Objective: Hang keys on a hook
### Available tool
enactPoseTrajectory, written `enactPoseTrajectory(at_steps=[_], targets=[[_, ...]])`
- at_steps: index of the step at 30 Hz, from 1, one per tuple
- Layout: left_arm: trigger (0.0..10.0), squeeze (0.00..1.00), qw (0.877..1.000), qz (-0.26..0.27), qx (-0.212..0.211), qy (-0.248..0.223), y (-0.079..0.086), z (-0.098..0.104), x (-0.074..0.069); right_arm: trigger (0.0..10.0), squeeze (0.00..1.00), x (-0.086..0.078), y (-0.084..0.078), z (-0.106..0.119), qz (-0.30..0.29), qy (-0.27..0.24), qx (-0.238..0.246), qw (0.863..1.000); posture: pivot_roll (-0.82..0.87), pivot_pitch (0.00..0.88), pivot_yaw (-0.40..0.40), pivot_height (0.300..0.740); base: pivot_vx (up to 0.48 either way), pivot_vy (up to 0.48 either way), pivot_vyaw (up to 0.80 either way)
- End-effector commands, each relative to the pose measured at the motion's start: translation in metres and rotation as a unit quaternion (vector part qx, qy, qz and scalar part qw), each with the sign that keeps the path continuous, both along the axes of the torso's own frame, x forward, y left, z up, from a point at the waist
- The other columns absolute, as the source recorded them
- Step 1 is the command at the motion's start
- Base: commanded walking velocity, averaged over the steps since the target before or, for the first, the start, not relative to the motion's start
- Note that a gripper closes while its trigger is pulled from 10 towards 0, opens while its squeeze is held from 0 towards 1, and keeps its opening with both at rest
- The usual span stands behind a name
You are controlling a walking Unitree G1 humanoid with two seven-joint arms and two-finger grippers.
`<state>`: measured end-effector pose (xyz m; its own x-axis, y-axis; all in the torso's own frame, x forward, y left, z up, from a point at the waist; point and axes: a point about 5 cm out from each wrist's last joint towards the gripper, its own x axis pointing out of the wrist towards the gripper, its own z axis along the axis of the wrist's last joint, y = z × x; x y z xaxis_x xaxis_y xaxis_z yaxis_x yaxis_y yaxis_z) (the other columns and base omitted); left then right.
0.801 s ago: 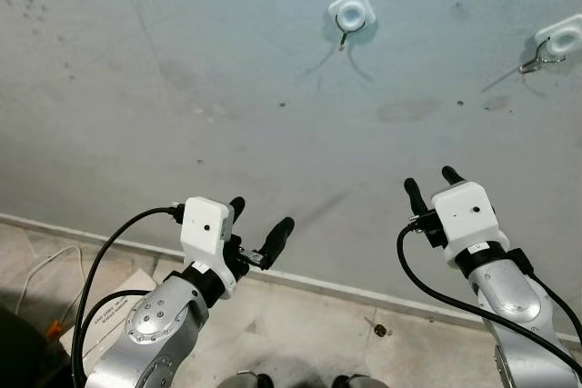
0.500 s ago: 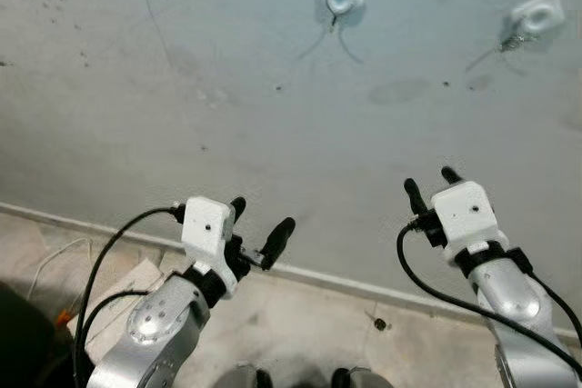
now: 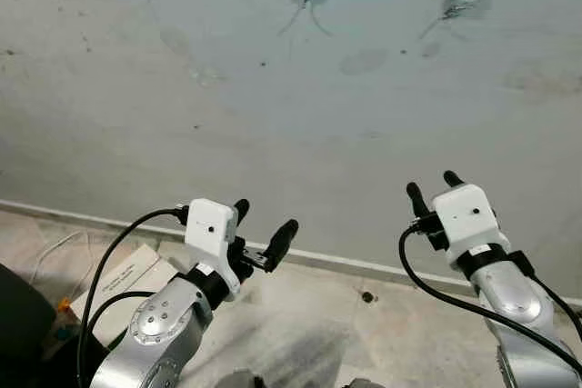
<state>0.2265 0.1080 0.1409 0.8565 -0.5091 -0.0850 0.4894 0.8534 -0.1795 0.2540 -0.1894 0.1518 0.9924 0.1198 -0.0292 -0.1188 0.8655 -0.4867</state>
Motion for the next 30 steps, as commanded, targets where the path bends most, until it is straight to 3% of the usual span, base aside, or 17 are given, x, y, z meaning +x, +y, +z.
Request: enactPoseTrajectory(at_steps=[1, 13, 27, 30], targets=[[10.0, 0.0, 1.0, 0.009, 0.009, 0.0, 0.0055, -0.0005, -0.0003, 10.0, 0.0, -0.0004, 0.0041, 0.0024, 0.01, -0.004, 0.005, 1.0, -0.04, 0.123, 0.041, 0.74, -0.311, 0.0, 0.0], [10.0, 0.0, 1.0, 0.004, 0.009, -0.001, 0.0042, -0.0011, 0.0004, 10.0, 0.0, 0.0004, 0.003, 0.0037, 0.008, -0.006, 0.004, 1.0, -0.05, 0.124, 0.041, 0.74, -0.308, 0.0, 0.0], [10.0, 0.0, 1.0, 0.002, 0.005, -0.005, 0.0053, -0.0003, 0.0051, 10.0, 0.0, 0.0021, 0.0052, 0.0045, 0.01, -0.003, 0.025, 1.0, -0.05, 0.12, 0.043, 0.74, 0.0, 0.0, 0.0], [10.0, 0.0, 1.0, 0.002, 0.001, -0.006, 0.0053, 0.0001, 0.0056, 10.0, 0.0, 0.0025, 0.0047, 0.0023, 0.007, 0.006, 0.033, 0.999, -0.05, 0.119, 0.043, 0.74, 0.0, 0.0, -0.78]])
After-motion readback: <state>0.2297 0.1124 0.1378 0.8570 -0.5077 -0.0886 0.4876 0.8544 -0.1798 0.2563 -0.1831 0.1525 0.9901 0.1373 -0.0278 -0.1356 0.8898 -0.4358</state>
